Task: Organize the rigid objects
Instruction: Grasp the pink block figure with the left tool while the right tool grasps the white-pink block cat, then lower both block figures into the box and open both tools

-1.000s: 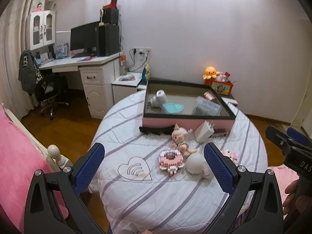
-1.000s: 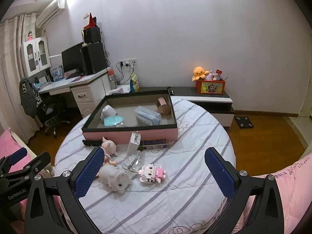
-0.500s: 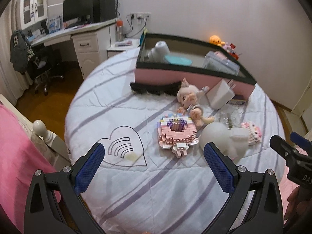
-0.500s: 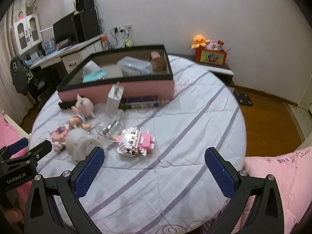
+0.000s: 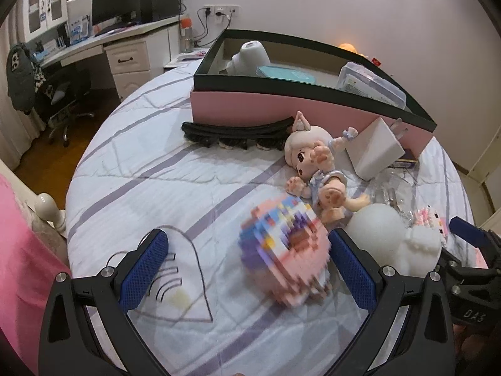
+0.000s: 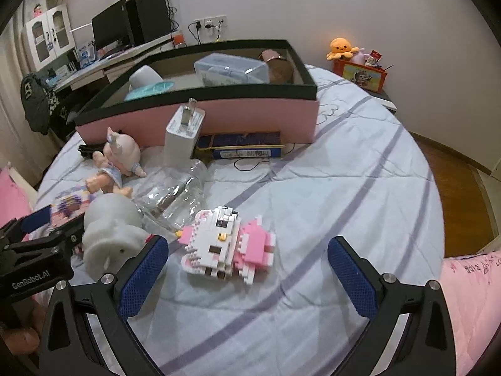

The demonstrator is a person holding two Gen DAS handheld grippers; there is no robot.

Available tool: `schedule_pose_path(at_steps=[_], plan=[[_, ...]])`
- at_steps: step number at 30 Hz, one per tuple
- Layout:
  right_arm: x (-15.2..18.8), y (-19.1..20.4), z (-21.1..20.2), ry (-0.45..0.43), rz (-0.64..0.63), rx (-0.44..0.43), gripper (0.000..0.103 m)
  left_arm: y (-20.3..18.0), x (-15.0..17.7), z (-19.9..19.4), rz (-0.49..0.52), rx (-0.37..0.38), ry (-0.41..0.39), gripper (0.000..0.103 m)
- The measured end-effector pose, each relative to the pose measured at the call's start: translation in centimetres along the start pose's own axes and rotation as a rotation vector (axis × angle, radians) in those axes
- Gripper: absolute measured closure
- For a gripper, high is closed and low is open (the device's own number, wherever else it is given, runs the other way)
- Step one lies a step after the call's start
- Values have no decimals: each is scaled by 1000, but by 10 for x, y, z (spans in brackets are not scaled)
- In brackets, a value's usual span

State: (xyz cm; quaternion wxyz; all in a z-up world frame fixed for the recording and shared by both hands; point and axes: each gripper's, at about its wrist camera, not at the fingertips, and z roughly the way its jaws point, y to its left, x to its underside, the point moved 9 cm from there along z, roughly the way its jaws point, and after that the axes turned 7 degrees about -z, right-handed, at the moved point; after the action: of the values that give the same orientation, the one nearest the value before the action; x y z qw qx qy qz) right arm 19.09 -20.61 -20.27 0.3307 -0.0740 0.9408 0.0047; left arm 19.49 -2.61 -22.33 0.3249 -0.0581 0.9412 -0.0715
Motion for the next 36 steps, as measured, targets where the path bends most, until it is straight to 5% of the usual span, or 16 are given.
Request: schedule_pose_path(at_steps=[4, 7, 9, 15, 18, 36], plan=[[2, -2, 4, 9, -32, 28, 24, -4, -2, 0, 25, 24, -11, 14], [1, -2, -1, -1, -33, 16, 44, -9, -1, -5, 47, 47, -15, 42], [2, -3, -4, -3, -25, 5, 44, -11, 1, -9, 51, 64, -14, 54], [2, -4, -14, -16, -11, -11, 44, -4, 2, -22, 39, 93, -17, 55], [-2, -3, -20, -28, -12, -16, 44, -2, 1, -28, 41, 100, -24, 67], [-30, 8, -40, -91, -37, -59, 44, -8, -32, -57, 73, 134, -99, 68]])
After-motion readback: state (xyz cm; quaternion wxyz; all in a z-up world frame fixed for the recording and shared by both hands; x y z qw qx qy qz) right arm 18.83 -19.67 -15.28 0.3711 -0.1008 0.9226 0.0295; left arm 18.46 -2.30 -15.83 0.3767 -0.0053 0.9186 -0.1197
